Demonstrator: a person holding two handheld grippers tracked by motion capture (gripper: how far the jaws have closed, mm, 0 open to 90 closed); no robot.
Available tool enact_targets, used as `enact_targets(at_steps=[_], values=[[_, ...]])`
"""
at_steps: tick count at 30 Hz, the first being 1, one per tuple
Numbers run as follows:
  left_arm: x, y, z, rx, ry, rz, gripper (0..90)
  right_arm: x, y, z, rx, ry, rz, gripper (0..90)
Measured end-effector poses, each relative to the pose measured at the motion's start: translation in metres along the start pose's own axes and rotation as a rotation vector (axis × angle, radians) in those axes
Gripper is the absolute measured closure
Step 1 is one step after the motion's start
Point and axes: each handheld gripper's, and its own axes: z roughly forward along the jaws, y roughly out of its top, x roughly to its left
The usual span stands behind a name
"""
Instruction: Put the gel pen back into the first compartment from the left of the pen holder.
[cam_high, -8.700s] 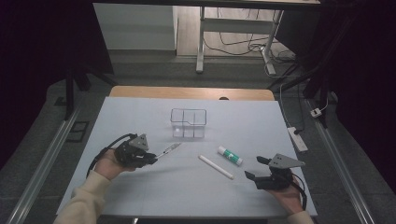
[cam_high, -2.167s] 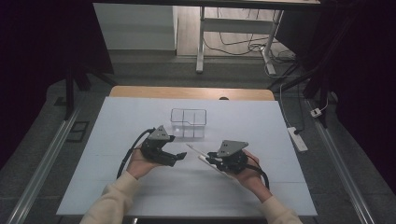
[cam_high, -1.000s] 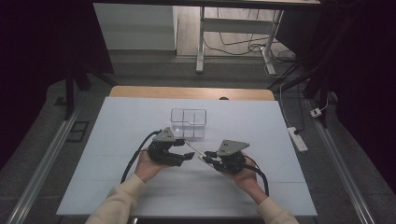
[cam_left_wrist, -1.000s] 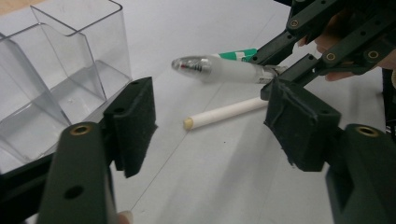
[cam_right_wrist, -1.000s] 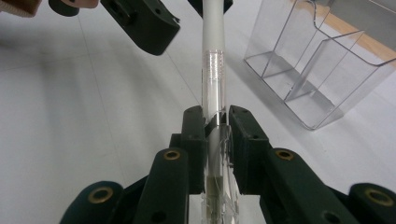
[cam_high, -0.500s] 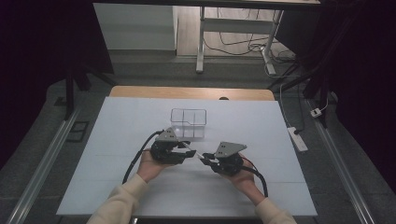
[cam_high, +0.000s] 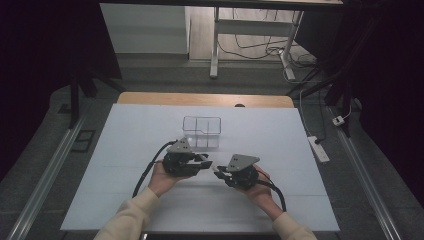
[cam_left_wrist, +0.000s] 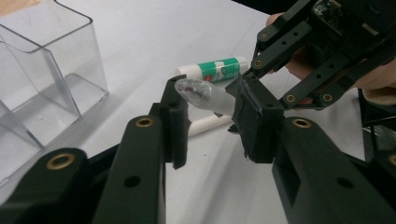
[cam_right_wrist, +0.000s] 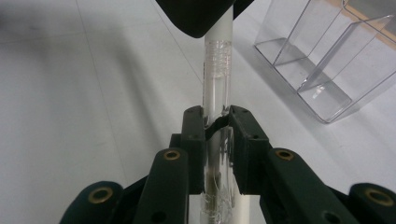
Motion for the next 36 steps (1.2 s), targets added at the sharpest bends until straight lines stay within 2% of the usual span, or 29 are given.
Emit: enact_targets(at_steps=[3, 10, 15, 21, 25, 30, 36], values=[[0.002, 0.0, 0.0, -0.006, -0.034, -0.018, 68.6, 0.0, 0.0, 0.001, 0.0, -0.001, 0.001, 75.9], [0.002, 0.0, 0.0, -0.013, -0.096, -0.017, 75.8, 0.001, -0.001, 0.001, 0.016, -0.009, -0.025, 75.4], [0.0, 0.001, 0.0, -0.014, -0.124, -0.019, 79.3, 0.001, -0.001, 0.002, 0.016, -0.006, -0.015, 74.1], [0.0, 0.002, -0.002, -0.015, -0.123, -0.021, 79.7, -0.002, -0.002, 0.0, 0.002, 0.007, 0.002, 72.7], [-0.001, 0.003, -0.006, -0.011, -0.092, -0.012, 79.8, -0.004, -0.002, -0.001, -0.002, 0.009, 0.025, 67.4], [0.003, 0.002, -0.012, -0.023, -0.077, -0.026, 79.8, -0.011, -0.003, -0.006, -0.027, 0.01, 0.103, 58.4], [0.007, 0.002, -0.021, -0.034, -0.045, -0.03, 79.8, -0.017, -0.005, -0.011, -0.045, 0.007, 0.15, 52.3]])
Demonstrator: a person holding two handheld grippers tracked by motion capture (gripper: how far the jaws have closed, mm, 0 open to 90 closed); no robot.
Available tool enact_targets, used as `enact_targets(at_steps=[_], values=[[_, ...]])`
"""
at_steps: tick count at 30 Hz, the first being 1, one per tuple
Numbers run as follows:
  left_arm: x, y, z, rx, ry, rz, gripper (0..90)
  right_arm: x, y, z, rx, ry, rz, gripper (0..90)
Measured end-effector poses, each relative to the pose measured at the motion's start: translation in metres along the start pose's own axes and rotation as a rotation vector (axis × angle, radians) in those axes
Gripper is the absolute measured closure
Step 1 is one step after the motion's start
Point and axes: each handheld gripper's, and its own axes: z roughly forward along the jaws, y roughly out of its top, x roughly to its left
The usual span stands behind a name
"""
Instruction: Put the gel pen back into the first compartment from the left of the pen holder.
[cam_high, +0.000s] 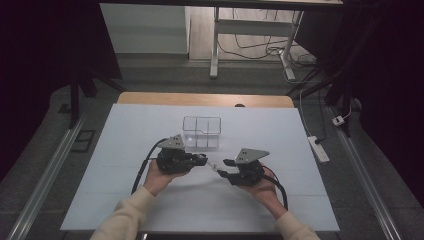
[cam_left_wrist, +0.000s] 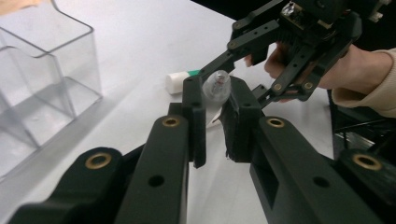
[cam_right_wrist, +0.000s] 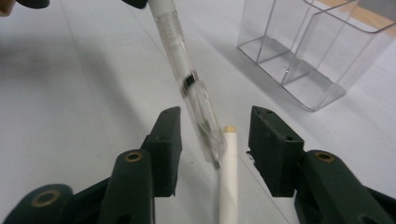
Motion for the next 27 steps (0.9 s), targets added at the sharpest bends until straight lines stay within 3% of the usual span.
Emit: enact_targets(at_steps=[4, 19, 27], values=[[-0.001, 0.004, -0.011, 0.006, 0.063, 0.012, 79.7, -0.004, -0.002, -0.006, -0.012, -0.01, 0.023, 49.9], [0.003, 0.006, -0.025, -0.005, 0.111, 0.003, 79.7, -0.021, -0.025, -0.041, -0.043, -0.108, 0.089, 42.6], [0.006, 0.008, -0.034, -0.022, 0.124, 0.004, 79.7, -0.022, -0.043, -0.059, -0.034, -0.127, 0.102, 39.6]])
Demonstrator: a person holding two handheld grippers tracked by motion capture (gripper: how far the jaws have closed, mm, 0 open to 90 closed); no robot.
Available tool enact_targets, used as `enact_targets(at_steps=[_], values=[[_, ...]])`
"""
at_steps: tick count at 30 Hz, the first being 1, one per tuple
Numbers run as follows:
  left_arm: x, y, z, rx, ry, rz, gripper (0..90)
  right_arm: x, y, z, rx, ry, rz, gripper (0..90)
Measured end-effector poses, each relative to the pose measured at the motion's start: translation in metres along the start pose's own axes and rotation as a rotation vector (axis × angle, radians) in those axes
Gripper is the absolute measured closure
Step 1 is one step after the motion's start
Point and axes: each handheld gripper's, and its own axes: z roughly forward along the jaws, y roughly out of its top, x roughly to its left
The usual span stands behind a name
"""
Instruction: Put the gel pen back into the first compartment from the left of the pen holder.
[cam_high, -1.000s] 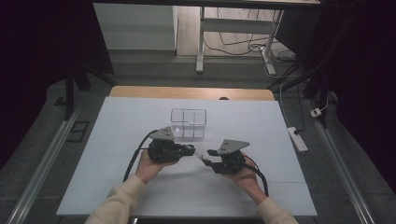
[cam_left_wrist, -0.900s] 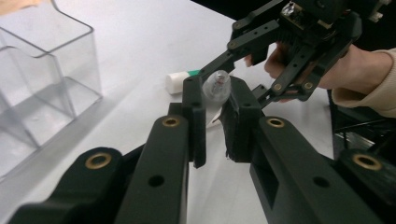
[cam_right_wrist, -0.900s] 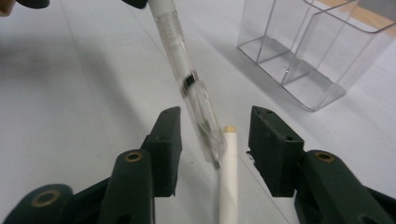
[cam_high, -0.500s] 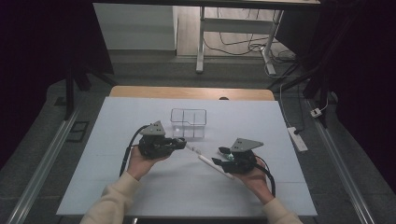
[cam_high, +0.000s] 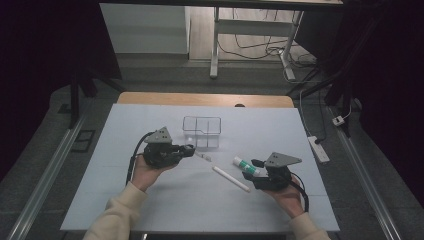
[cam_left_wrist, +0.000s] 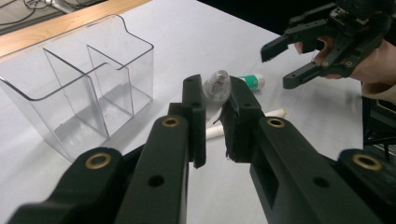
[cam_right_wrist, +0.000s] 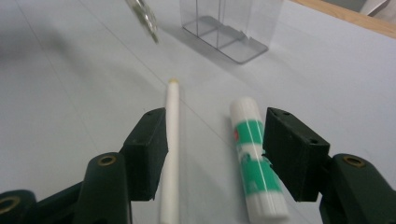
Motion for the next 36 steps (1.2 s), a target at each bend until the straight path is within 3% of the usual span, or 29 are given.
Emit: enact_targets(at_steps=[22, 36], values=[[0.005, 0.005, -0.012, -0.013, 0.032, 0.005, 79.7, -0.013, -0.025, -0.024, -0.001, -0.057, 0.066, 38.6], [0.021, 0.024, -0.028, -0.052, 0.06, -0.036, 79.7, -0.017, -0.026, -0.027, -0.006, -0.057, 0.063, 38.5]])
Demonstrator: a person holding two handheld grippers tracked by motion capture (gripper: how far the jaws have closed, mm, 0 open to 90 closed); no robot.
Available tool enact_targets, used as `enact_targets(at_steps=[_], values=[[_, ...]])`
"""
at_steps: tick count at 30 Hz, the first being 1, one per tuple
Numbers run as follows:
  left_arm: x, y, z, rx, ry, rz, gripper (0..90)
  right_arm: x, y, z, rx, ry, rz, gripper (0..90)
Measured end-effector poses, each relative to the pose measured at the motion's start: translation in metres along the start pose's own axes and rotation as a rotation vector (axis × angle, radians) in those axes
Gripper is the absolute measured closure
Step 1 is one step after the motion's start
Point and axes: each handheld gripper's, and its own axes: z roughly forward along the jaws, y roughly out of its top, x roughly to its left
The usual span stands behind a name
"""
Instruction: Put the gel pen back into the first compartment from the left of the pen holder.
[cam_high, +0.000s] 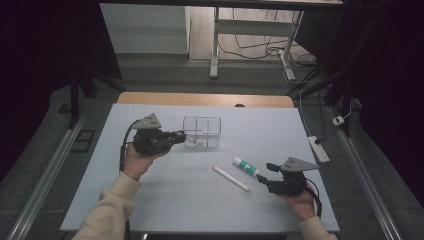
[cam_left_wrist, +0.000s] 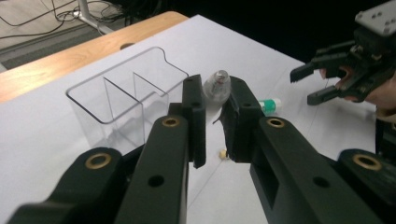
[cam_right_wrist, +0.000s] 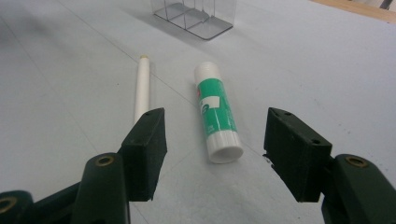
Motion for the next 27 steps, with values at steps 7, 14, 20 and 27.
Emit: enact_targets(at_steps=[7, 14, 20, 27], values=[[0.008, 0.008, -0.007, 0.0, 0.022, -0.011, 79.7, 0.001, 0.0, 0.001, -0.001, -0.002, 0.001, 38.5], [0.014, 0.016, -0.008, 0.01, 0.048, -0.01, 79.7, 0.001, 0.0, 0.002, 0.008, 0.004, -0.002, 38.3], [0.019, 0.024, -0.006, 0.024, 0.064, -0.009, 79.6, 0.0, 0.0, 0.001, -0.004, 0.001, 0.004, 38.3], [0.026, 0.032, -0.001, 0.052, 0.089, -0.008, 79.6, 0.001, 0.001, 0.0, -0.009, 0.01, 0.003, 38.1]])
